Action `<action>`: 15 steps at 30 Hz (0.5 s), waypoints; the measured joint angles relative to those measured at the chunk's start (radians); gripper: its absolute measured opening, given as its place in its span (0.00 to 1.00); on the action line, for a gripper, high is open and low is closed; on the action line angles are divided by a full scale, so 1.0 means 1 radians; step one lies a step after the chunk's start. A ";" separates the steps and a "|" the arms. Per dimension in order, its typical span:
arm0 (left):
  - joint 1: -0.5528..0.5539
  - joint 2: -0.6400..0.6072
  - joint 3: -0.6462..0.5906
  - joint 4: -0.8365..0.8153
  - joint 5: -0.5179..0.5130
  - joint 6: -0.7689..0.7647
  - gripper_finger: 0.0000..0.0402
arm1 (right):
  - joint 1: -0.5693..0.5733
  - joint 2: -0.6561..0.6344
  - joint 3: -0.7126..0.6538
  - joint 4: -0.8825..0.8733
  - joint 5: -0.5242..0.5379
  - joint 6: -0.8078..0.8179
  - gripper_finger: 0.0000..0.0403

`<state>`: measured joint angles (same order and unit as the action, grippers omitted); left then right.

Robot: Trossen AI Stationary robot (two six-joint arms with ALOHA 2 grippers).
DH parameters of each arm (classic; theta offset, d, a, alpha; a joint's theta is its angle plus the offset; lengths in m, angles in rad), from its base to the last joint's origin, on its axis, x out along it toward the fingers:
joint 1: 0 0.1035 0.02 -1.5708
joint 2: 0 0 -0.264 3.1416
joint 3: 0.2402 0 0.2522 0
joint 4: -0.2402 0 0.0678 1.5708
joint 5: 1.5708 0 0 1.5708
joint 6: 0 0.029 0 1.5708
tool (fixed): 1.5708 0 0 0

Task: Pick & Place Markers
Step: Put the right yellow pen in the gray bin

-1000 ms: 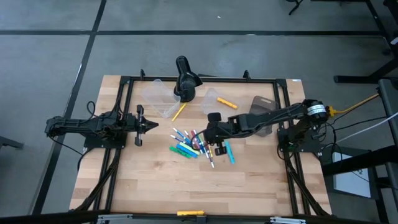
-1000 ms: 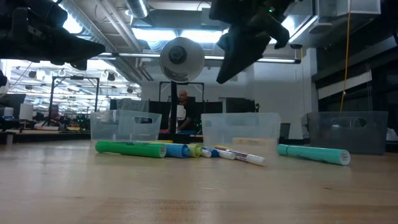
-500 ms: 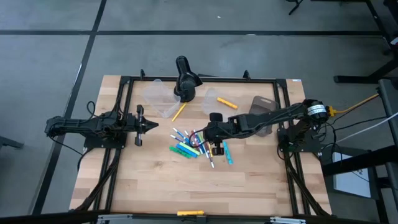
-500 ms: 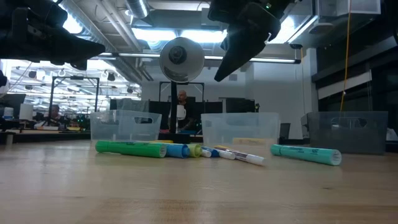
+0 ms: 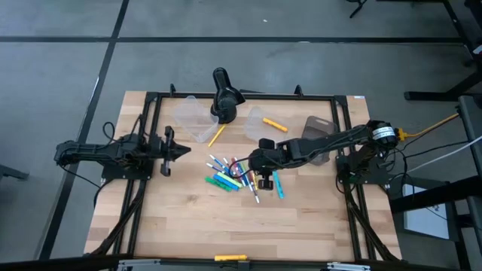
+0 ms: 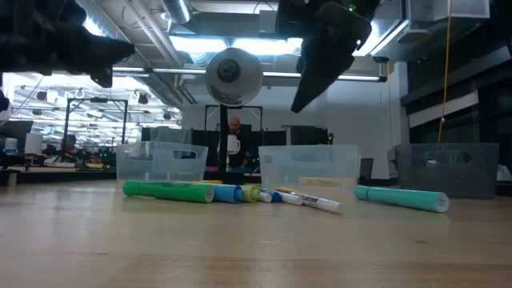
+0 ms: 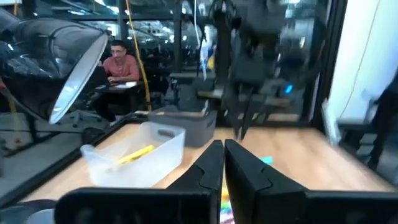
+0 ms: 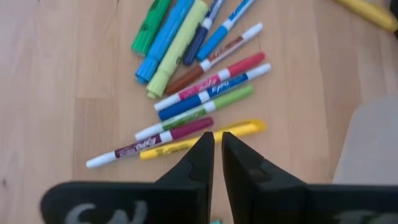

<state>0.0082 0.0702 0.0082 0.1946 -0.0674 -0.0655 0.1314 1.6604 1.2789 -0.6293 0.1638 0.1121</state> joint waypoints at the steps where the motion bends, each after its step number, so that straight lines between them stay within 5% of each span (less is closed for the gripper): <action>1: 0.000 0.000 0.000 0.016 0.008 -0.029 0.03 | 0.000 0.000 0.000 -0.008 0.000 0.009 0.08; 15: -0.001 0.011 0.000 0.040 0.033 -0.236 0.03 | 0.058 -0.001 0.000 -0.221 0.001 0.025 0.08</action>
<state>0.0071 0.0816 0.0084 0.2344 -0.0345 -0.3015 0.1893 1.6596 1.2789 -0.8500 0.1644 0.1372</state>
